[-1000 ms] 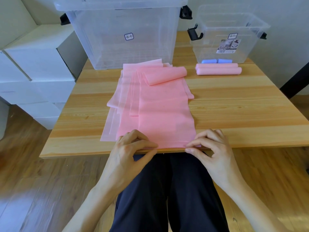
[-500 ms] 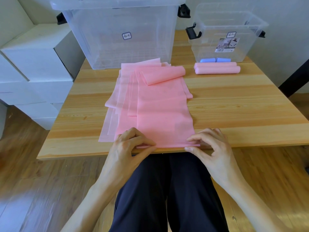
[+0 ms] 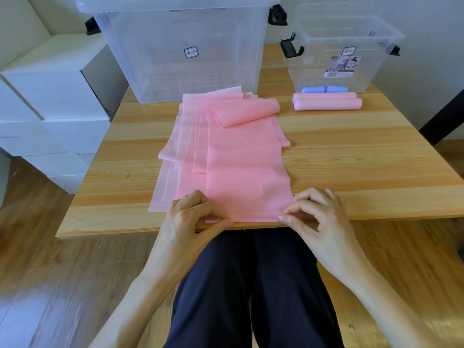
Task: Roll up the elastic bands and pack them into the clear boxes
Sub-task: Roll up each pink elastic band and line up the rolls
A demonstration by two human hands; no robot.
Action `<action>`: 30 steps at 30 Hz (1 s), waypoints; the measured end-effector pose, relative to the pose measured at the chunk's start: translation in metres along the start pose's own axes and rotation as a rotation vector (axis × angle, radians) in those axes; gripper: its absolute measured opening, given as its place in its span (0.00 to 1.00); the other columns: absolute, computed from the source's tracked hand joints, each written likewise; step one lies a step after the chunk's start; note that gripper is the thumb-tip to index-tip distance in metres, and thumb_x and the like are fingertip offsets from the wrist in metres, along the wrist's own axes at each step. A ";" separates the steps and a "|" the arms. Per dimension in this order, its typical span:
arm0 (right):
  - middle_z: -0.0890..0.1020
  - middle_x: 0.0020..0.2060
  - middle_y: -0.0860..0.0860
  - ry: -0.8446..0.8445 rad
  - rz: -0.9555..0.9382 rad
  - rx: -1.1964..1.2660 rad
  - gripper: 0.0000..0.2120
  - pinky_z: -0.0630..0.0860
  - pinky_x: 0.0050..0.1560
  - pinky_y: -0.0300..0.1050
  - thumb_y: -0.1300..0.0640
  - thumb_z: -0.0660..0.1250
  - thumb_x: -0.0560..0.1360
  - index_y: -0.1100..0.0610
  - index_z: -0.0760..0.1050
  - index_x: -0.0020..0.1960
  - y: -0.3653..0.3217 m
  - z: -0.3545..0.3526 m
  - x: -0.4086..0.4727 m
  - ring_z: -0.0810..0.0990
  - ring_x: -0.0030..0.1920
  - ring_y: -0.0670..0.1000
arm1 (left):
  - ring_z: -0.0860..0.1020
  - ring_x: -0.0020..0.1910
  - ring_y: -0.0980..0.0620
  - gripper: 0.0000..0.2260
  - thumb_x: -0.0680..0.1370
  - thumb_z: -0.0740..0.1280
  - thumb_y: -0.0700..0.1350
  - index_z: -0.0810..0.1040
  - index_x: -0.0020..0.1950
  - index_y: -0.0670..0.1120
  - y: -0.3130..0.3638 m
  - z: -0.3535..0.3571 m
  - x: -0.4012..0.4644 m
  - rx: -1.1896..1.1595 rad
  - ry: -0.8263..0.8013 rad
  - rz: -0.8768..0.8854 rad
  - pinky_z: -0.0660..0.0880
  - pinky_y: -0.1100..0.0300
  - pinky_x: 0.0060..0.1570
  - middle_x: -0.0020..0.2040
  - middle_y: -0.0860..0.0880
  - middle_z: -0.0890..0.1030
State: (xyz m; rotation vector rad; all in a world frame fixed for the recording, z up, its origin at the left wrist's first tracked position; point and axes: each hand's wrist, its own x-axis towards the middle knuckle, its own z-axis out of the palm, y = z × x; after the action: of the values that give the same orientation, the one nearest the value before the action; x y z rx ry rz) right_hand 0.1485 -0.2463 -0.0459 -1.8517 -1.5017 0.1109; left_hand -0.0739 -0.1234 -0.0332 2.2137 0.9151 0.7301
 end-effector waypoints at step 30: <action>0.73 0.36 0.41 -0.022 0.012 -0.165 0.11 0.59 0.48 0.38 0.45 0.74 0.70 0.49 0.76 0.36 -0.009 -0.007 0.018 0.67 0.44 0.46 | 0.73 0.43 0.58 0.09 0.75 0.65 0.55 0.84 0.44 0.54 0.003 -0.015 0.016 0.199 -0.059 0.122 0.68 0.61 0.51 0.42 0.59 0.77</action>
State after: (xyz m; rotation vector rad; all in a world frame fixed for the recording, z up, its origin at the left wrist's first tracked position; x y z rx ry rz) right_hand 0.1504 -0.2335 -0.0294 -1.9959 -1.5551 0.0133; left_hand -0.0729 -0.1080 -0.0173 2.4706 0.8614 0.6495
